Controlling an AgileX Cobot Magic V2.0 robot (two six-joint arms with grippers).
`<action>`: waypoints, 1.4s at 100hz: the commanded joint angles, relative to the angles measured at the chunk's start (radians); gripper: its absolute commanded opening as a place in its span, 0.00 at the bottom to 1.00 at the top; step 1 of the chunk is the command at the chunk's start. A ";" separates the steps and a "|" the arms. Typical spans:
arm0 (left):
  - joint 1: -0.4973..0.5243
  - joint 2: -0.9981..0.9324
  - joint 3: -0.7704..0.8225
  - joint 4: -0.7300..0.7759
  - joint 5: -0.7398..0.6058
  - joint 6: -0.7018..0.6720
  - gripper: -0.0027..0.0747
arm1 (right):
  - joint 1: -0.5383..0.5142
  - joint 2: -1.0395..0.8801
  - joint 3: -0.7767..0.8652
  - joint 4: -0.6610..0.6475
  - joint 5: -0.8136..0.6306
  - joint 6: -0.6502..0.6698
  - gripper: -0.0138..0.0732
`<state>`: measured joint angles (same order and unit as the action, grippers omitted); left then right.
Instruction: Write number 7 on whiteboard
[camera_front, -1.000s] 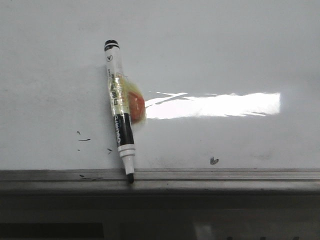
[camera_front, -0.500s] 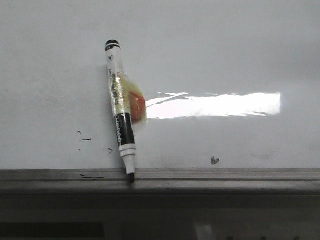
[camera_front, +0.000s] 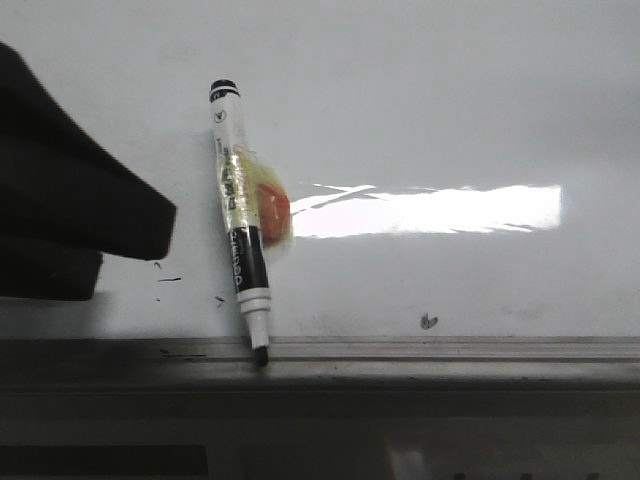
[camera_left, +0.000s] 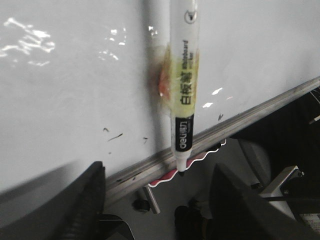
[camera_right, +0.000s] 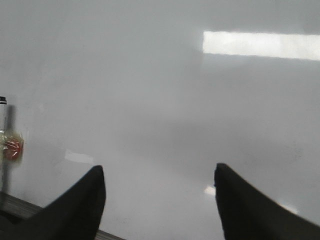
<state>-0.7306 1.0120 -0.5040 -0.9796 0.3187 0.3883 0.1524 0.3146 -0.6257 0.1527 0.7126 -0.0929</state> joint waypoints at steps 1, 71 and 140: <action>-0.036 0.032 -0.049 -0.059 -0.104 0.000 0.58 | 0.000 0.019 -0.034 0.008 -0.066 -0.012 0.65; -0.045 0.166 -0.061 -0.151 -0.204 0.000 0.58 | 0.000 0.019 -0.034 0.030 -0.066 -0.012 0.65; -0.048 0.166 -0.065 -0.216 -0.214 0.000 0.58 | 0.000 0.019 -0.034 0.030 -0.074 -0.012 0.65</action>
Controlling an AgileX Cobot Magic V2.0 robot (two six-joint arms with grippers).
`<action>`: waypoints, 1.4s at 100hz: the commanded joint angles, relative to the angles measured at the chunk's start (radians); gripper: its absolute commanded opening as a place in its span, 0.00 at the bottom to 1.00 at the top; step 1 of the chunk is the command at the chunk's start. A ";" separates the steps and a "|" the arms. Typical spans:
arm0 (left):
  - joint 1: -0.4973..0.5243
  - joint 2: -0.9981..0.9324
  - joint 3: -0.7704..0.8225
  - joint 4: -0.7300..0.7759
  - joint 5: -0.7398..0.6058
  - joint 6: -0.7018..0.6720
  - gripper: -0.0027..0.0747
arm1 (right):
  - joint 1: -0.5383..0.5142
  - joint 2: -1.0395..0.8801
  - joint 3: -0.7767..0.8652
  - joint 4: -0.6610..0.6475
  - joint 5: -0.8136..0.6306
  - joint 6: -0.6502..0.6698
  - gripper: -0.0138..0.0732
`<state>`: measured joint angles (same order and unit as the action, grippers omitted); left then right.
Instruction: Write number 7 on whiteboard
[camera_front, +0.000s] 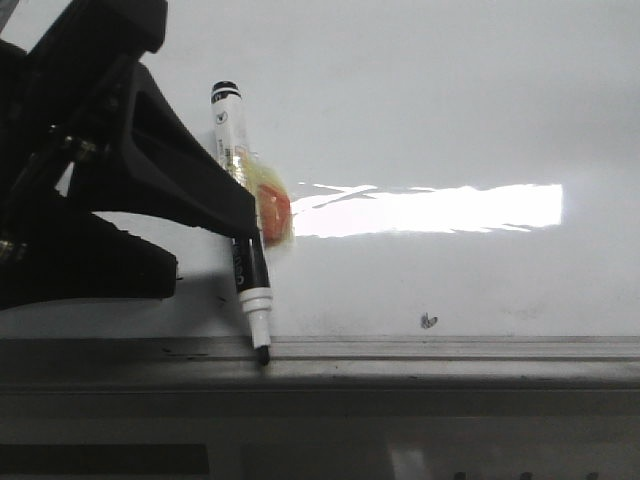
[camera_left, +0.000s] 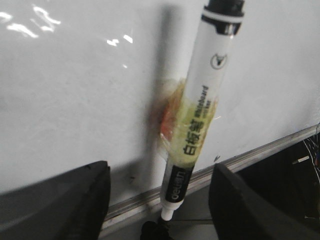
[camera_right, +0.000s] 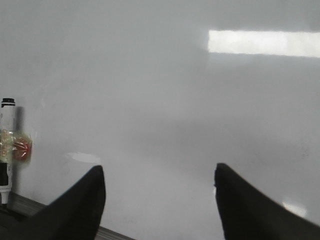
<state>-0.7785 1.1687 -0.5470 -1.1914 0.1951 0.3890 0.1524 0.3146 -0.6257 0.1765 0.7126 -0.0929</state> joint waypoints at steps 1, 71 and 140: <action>0.000 0.010 -0.025 -0.004 -0.089 -0.001 0.58 | 0.000 0.019 -0.034 0.007 -0.074 -0.012 0.65; 0.000 0.128 -0.057 -0.001 -0.080 -0.001 0.57 | 0.000 0.019 -0.034 0.007 -0.074 -0.012 0.65; 0.000 0.052 -0.077 0.286 0.035 0.031 0.01 | 0.000 0.019 -0.034 0.117 -0.067 -0.112 0.65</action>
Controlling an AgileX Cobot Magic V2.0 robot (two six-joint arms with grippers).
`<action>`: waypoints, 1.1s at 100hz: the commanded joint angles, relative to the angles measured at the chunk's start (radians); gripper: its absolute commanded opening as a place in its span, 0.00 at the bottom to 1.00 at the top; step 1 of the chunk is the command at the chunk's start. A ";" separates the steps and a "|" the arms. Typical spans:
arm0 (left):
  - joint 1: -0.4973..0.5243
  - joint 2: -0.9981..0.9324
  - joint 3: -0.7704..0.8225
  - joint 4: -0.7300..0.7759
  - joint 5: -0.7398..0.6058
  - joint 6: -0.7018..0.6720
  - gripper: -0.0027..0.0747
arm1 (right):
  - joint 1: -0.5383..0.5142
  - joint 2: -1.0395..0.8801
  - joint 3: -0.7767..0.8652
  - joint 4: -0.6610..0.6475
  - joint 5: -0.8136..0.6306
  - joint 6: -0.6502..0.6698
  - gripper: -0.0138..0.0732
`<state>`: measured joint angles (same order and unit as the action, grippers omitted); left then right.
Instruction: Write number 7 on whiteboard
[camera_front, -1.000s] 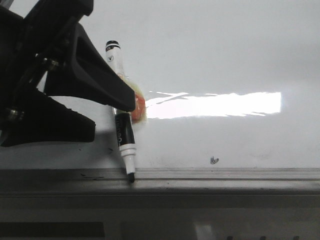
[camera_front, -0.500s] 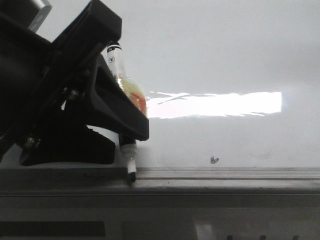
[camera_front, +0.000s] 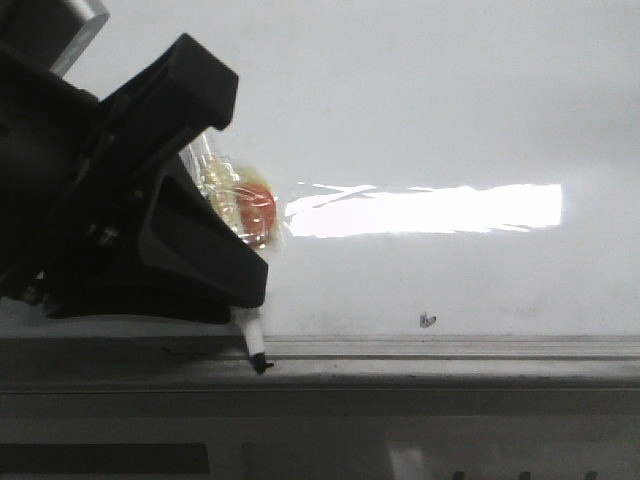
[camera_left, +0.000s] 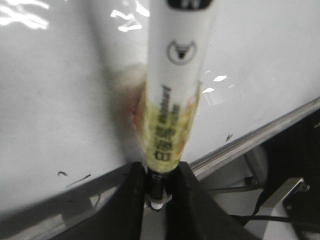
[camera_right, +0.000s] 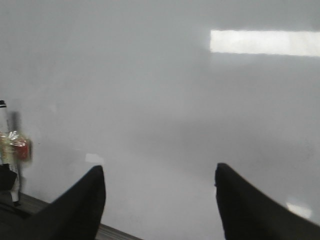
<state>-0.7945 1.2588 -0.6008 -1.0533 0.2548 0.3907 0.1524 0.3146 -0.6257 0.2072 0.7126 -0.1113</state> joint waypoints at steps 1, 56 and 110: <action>0.016 -0.046 -0.025 0.164 -0.008 0.045 0.01 | 0.000 0.019 -0.034 0.116 -0.062 -0.112 0.65; 0.016 -0.299 -0.025 -0.200 0.303 1.001 0.01 | 0.119 0.200 -0.034 0.994 0.143 -1.023 0.65; 0.016 -0.280 -0.025 -0.308 0.476 1.174 0.01 | 0.409 0.494 -0.076 1.189 0.123 -1.415 0.65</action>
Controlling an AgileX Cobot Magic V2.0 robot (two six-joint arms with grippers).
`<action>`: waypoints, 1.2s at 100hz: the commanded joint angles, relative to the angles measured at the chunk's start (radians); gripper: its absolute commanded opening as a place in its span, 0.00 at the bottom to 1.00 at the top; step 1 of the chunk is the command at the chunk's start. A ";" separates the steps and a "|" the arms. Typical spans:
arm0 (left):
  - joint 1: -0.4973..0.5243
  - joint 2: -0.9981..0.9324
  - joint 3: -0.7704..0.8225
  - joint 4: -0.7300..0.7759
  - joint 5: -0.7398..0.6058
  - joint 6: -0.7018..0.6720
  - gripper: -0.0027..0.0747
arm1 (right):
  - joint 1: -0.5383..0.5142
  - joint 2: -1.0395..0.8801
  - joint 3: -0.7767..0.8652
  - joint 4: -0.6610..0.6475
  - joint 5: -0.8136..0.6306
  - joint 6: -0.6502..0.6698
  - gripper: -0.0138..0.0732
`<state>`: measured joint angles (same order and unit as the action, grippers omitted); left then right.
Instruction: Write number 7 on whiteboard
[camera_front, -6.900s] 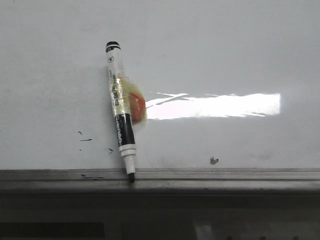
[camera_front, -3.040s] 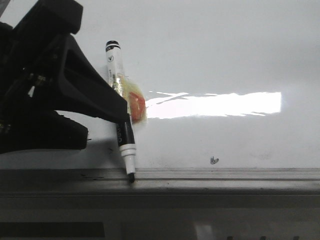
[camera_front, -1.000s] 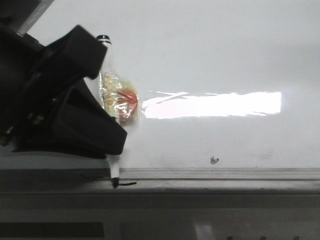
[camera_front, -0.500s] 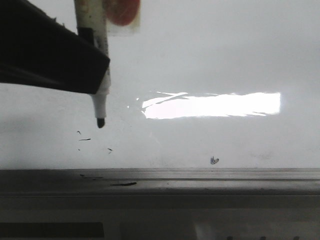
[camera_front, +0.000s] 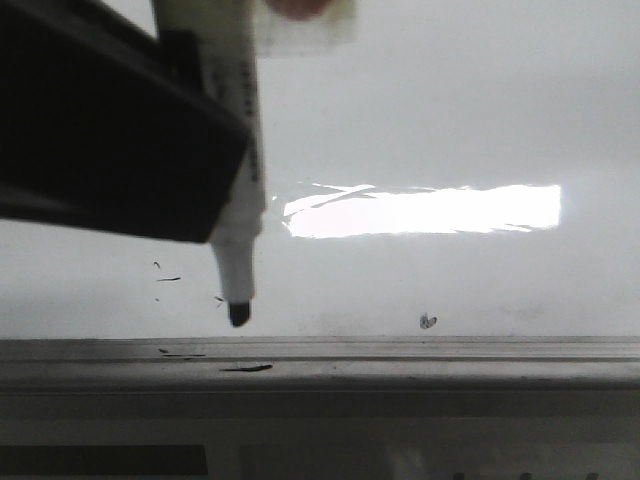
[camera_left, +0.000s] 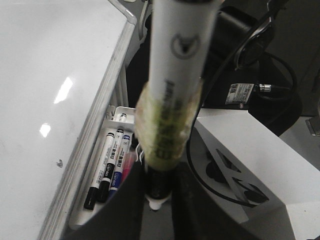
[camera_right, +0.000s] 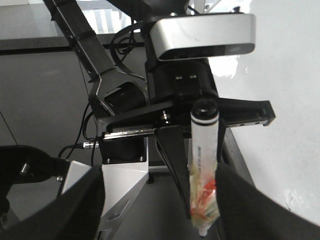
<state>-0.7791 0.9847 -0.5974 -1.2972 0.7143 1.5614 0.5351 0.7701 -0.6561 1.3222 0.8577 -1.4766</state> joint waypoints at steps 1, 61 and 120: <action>0.001 -0.006 -0.028 -0.064 0.017 0.003 0.01 | 0.029 0.045 -0.049 0.073 -0.022 -0.052 0.65; 0.001 -0.006 -0.028 -0.092 0.062 0.003 0.01 | 0.127 0.224 -0.072 0.151 -0.126 -0.132 0.65; 0.001 -0.035 -0.028 -0.128 0.041 -0.027 0.58 | 0.127 0.233 -0.072 0.164 -0.206 -0.132 0.09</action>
<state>-0.7782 0.9863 -0.5939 -1.3464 0.7578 1.5609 0.6570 1.0418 -0.6949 1.4262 0.7115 -1.6010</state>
